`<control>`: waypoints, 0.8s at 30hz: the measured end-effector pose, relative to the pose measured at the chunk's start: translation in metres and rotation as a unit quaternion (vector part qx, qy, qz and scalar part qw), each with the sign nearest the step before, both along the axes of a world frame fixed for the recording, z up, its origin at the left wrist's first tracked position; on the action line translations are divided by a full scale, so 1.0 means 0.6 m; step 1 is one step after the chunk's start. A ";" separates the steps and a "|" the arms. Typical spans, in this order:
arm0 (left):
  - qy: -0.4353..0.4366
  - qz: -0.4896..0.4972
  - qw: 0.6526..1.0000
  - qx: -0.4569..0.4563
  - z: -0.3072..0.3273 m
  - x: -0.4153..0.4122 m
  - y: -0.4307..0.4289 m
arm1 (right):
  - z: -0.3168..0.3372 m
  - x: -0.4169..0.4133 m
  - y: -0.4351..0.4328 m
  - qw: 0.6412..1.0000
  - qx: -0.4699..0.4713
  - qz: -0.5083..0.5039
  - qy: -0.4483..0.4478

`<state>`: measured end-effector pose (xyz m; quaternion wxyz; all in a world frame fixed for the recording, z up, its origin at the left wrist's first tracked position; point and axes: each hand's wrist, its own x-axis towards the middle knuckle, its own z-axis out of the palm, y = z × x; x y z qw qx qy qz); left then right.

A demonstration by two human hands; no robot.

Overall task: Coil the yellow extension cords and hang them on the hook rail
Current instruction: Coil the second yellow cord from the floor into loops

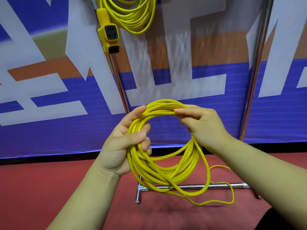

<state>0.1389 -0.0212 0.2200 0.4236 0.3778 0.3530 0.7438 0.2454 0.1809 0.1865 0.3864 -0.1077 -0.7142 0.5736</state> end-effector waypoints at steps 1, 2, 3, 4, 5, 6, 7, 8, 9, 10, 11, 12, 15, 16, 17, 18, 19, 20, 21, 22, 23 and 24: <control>-0.009 0.002 1.000 -0.004 -0.001 -0.002 0.002 | -0.004 -0.002 0.000 1.000 0.006 -0.011 -0.003; -0.019 0.008 1.000 -0.010 -0.001 -0.004 0.004 | -0.008 -0.005 0.000 1.000 0.012 -0.019 -0.008; -0.028 0.020 0.999 -0.017 -0.002 -0.006 0.006 | -0.011 -0.006 0.000 0.999 0.019 -0.023 -0.014; -0.035 0.035 0.998 -0.023 -0.003 -0.007 0.007 | -0.014 -0.008 0.001 0.999 0.030 -0.025 -0.020; -0.042 0.053 0.997 -0.027 -0.002 -0.008 0.007 | -0.015 -0.008 0.003 0.998 0.045 -0.026 -0.031; -0.049 0.073 0.996 -0.031 0.000 -0.007 0.006 | -0.016 -0.006 0.005 0.996 0.065 -0.027 -0.052; -0.058 0.100 0.993 -0.033 0.002 -0.006 0.005 | -0.016 -0.002 0.006 0.993 0.085 -0.030 -0.079; -0.067 0.132 0.988 -0.034 0.003 -0.007 0.002 | -0.018 0.004 0.006 0.988 0.103 -0.035 -0.108; -0.072 0.166 0.983 -0.034 0.004 -0.010 0.000 | -0.020 0.010 0.002 0.984 0.117 -0.043 -0.128; -0.072 0.199 0.977 -0.036 0.002 -0.014 -0.002 | -0.024 0.016 -0.004 0.980 0.132 -0.054 -0.139; -0.070 0.230 0.970 -0.038 -0.002 -0.020 -0.003 | -0.028 0.022 -0.014 0.977 0.151 -0.065 -0.139; -0.069 0.260 0.962 -0.045 -0.008 -0.027 -0.003 | -0.032 0.026 -0.026 0.973 0.171 -0.074 -0.135; -0.082 0.337 0.935 -0.069 -0.026 -0.046 -0.002 | -0.042 0.028 -0.061 0.963 0.217 -0.098 -0.126; -0.090 0.357 0.927 -0.074 -0.031 -0.051 -0.002 | -0.045 0.027 -0.070 0.958 0.230 -0.108 -0.129; -0.097 0.374 0.919 -0.077 -0.035 -0.055 -0.004 | -0.046 0.026 -0.077 0.954 0.242 -0.118 -0.135; -0.102 0.389 0.912 -0.081 -0.037 -0.058 -0.005 | -0.048 0.026 -0.084 0.953 0.242 -0.120 -0.139; -0.109 0.400 0.906 -0.084 -0.039 -0.061 -0.007 | -0.050 0.025 -0.089 0.959 0.224 -0.103 -0.143; -0.116 0.409 0.901 -0.084 -0.040 -0.062 -0.009 | -0.052 0.025 -0.095 0.970 0.183 -0.058 -0.147; -0.123 0.415 0.898 -0.083 -0.041 -0.062 -0.010 | -0.054 0.025 -0.102 0.979 0.133 0.010 -0.153; -0.130 0.417 0.896 -0.081 -0.041 -0.061 -0.010 | -0.057 0.024 -0.110 0.978 0.097 0.081 -0.163; -0.136 0.418 0.895 -0.078 -0.039 -0.058 -0.010 | -0.064 0.023 -0.118 0.970 0.088 0.139 -0.179; -0.141 0.419 0.894 -0.076 -0.037 -0.055 -0.009 | -0.075 0.021 -0.125 0.959 0.092 0.184 -0.197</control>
